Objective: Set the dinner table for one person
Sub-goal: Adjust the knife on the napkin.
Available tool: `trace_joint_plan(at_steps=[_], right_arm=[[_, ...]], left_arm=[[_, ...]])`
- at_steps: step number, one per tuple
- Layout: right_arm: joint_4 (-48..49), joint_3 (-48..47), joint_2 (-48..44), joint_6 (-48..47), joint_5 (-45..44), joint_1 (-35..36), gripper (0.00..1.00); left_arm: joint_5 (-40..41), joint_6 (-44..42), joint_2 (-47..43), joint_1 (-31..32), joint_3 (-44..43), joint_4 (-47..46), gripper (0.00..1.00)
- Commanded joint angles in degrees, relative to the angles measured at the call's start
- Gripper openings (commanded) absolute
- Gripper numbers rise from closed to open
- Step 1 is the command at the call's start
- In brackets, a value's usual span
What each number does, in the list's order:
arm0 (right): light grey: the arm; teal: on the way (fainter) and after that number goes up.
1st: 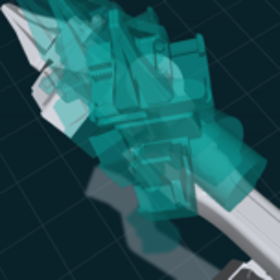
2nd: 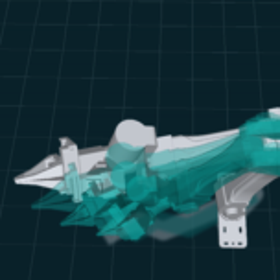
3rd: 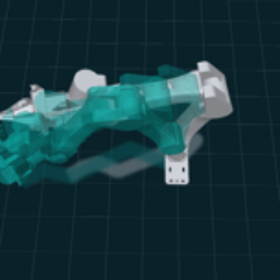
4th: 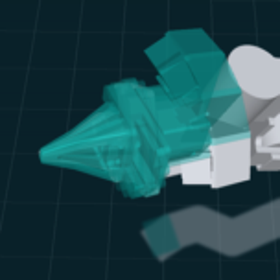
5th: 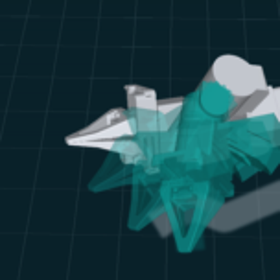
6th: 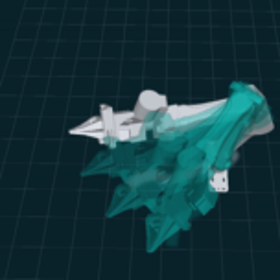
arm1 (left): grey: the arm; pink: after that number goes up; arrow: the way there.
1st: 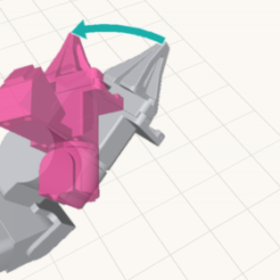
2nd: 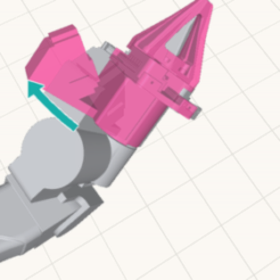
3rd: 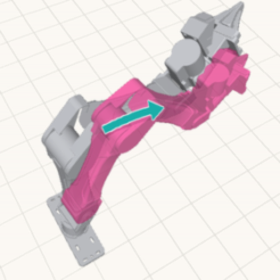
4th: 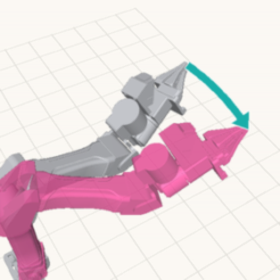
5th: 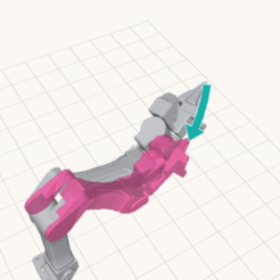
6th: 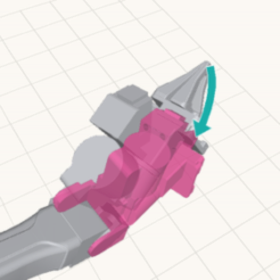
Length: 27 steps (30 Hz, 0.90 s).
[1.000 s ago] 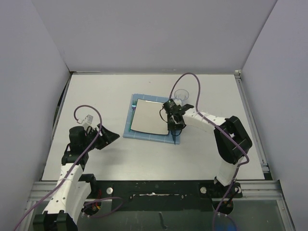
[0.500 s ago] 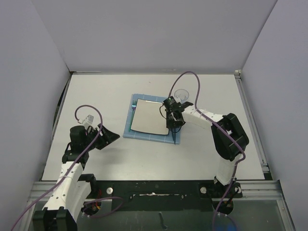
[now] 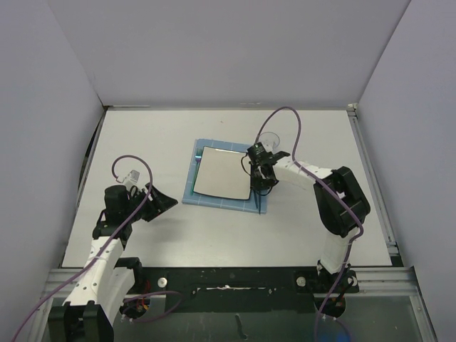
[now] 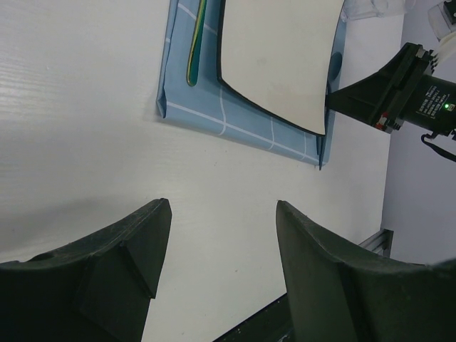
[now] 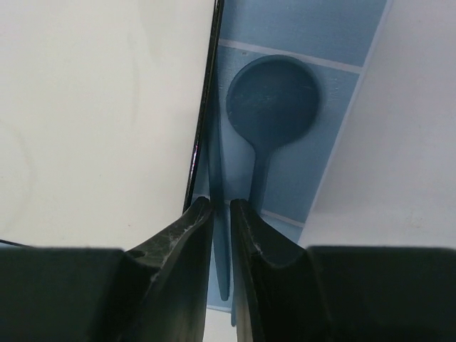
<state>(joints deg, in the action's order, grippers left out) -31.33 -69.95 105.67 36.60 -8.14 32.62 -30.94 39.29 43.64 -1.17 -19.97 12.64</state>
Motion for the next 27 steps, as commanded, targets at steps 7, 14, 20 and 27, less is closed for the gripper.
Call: trace_joint_plan(at_steps=[7,14,20,27], right_arm=[[3.2,2.1,2.0,-0.2,1.3,-0.6,0.18],[2.7,1.1,3.6,-0.2,1.8,-0.7,0.15],[0.9,0.3,3.6,0.2,1.0,-0.6,0.00],[0.6,1.6,-0.6,0.7,0.1,-0.7,0.00]], left_arm=[[-0.4,-0.9,-0.2,-0.1,-2.5,-3.1,0.59],[-0.1,-1.1,-0.7,-0.1,-2.8,-2.2,0.59],[-0.2,-0.9,-0.5,-0.1,-3.3,-2.1,0.59],[-0.6,-0.4,-1.1,-0.1,-2.8,-2.3,0.59]])
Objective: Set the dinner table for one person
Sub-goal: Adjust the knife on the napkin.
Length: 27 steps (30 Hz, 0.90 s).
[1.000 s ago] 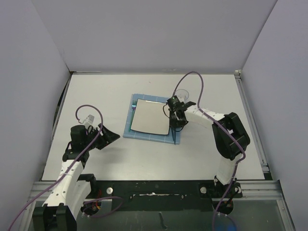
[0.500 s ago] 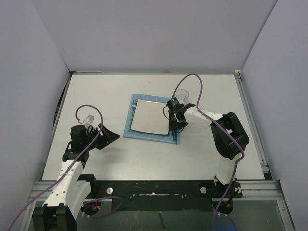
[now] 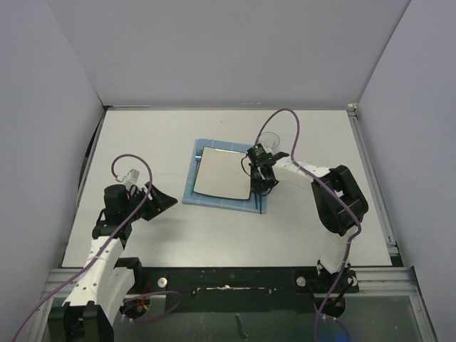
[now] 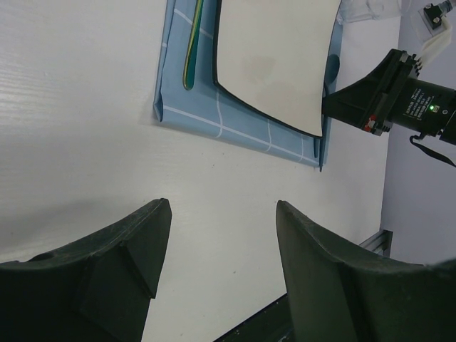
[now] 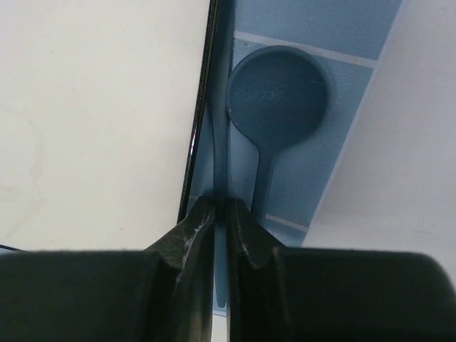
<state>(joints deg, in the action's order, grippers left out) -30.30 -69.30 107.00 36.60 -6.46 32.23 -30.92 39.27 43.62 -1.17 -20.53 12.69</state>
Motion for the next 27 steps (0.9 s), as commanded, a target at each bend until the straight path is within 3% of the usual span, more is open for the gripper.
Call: trace_joint_plan(at_steps=[1,15,27], right_arm=[[-0.5,1.1,-2.7,0.9,-1.6,-0.3,0.00],[-2.0,3.1,-10.5,1.2,-2.8,0.9,0.00],[-1.0,2.8,-9.4,2.4,-2.7,1.1,0.00]], left_arm=[[-0.7,-0.3,-1.3,-0.1,-2.1,-2.4,0.59],[-1.6,0.5,-4.2,-0.1,-1.2,-1.9,0.59],[-1.7,0.1,-6.7,-0.1,-0.9,0.4,0.59]])
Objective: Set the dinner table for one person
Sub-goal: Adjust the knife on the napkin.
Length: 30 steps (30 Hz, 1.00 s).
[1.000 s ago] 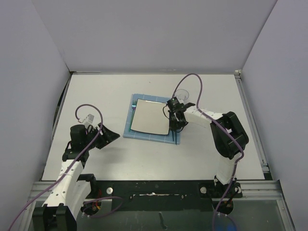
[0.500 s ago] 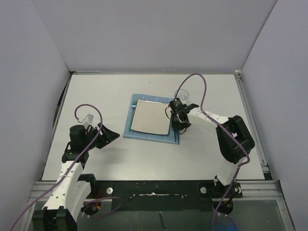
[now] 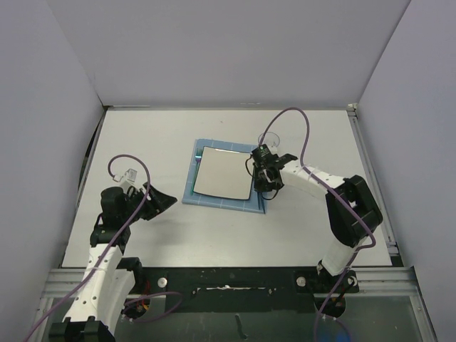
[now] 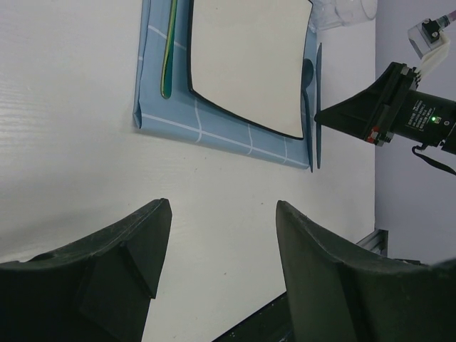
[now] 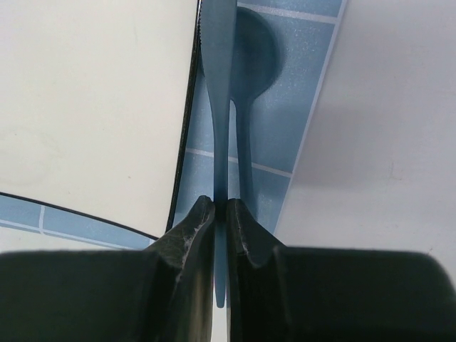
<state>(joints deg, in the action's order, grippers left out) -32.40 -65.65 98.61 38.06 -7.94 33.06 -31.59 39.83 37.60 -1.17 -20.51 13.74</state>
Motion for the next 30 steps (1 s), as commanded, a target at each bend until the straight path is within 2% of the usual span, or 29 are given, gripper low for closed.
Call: trace_joint_plan(at_steps=[1,27,30], right_arm=[[1.3,-1.1,-0.6,1.0,-1.3,0.3,0.00],[3.7,-5.7,8.3,3.9,-0.1,0.4,0.00],[3.1,-5.6,7.8,3.7,-0.7,0.5,0.08]], left_arm=[[-1.1,-0.5,-0.6,-0.1,-1.0,-0.7,0.59],[-0.7,-1.7,2.2,-0.1,-2.0,-1.2,0.59],[-0.8,-1.8,2.4,-0.1,-2.0,-1.2,0.59]])
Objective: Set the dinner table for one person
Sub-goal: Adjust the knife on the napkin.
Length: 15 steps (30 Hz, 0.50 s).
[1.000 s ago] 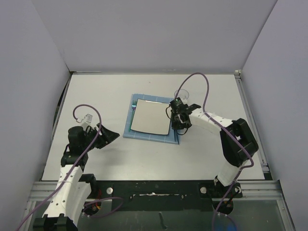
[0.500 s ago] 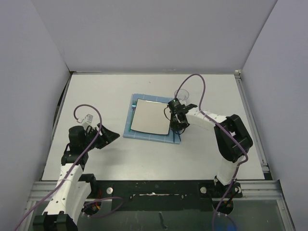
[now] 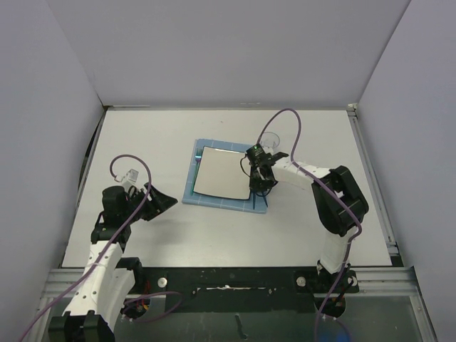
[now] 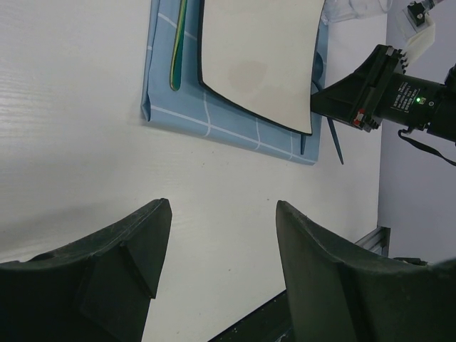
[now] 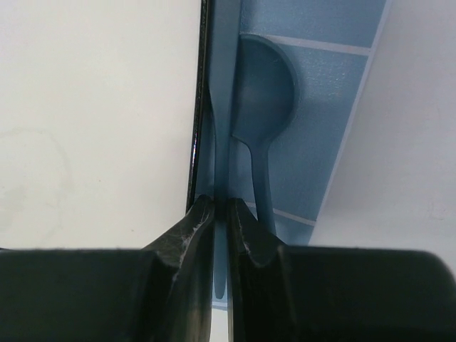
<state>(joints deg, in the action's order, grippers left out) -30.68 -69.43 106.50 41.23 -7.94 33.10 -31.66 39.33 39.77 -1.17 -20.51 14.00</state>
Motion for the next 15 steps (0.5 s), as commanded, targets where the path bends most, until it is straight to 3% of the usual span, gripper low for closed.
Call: trace_joint_plan(at_steps=[1,5,15], right_arm=[[1.5,-1.5,-0.5,0.6,-0.8,0.5,0.11],[1.0,-1.2,-2.1,0.4,-1.1,0.5,0.17],[-2.4,-1.9,-9.1,0.1,-2.4,1.1,0.17]], left_arm=[[-0.8,-1.3,0.3,-0.1,-2.0,-1.5,0.59],[-0.7,-1.2,0.2,-0.1,-1.9,-1.3,0.59],[-0.6,-0.9,-1.2,-0.1,-2.0,-0.5,0.59]])
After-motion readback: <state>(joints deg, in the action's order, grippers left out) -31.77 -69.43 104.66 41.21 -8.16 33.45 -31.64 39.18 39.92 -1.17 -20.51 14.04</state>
